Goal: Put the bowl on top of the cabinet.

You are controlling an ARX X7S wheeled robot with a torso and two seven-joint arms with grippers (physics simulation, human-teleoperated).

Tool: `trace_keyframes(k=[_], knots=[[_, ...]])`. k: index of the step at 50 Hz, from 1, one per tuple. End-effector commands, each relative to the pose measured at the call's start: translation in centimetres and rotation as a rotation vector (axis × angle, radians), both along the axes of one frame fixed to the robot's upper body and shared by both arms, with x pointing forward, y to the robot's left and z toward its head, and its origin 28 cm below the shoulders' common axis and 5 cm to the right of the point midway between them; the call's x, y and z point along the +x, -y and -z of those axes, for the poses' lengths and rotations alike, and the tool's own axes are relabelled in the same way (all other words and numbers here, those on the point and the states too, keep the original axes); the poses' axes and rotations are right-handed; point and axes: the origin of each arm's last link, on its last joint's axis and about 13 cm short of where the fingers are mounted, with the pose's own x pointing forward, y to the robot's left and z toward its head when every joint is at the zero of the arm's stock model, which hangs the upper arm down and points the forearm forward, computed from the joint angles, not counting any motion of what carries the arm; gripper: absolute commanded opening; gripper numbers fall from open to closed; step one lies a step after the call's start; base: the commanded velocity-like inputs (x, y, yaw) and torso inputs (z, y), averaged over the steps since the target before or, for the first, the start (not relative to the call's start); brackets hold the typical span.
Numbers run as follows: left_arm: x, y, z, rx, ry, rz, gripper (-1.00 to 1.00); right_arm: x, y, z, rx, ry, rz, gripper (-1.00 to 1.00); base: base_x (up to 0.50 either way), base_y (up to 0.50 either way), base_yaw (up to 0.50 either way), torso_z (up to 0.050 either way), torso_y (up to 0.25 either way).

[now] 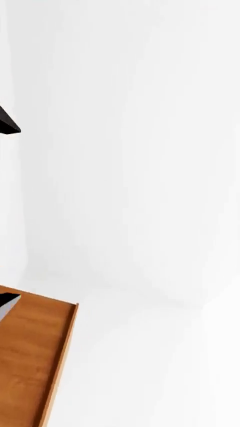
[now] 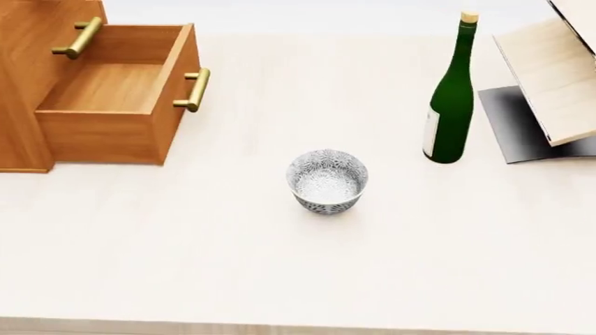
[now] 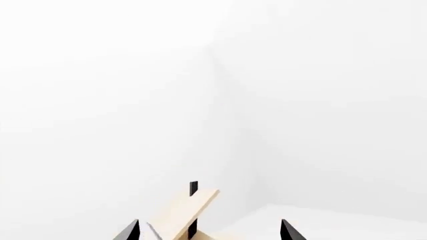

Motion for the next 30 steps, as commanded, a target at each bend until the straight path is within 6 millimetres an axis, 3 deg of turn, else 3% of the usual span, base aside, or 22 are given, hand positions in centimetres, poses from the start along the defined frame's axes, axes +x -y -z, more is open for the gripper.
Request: trace_keyframes(k=[1,30], knots=[[-0.31,-0.31,0.11,-0.008,0.013,-0.015,1.00,-0.20,0.09,0.42,0.009,0.022,-0.008,1.00,0.00,0.50,0.00,0.000,0.000],[-0.14,-0.18,0.76,-0.009,-0.048,-0.016,1.00,0.09,-0.34,0.95,0.001,0.003,-0.039,1.00,0.00,0.50,0.00,0.000,0.000]])
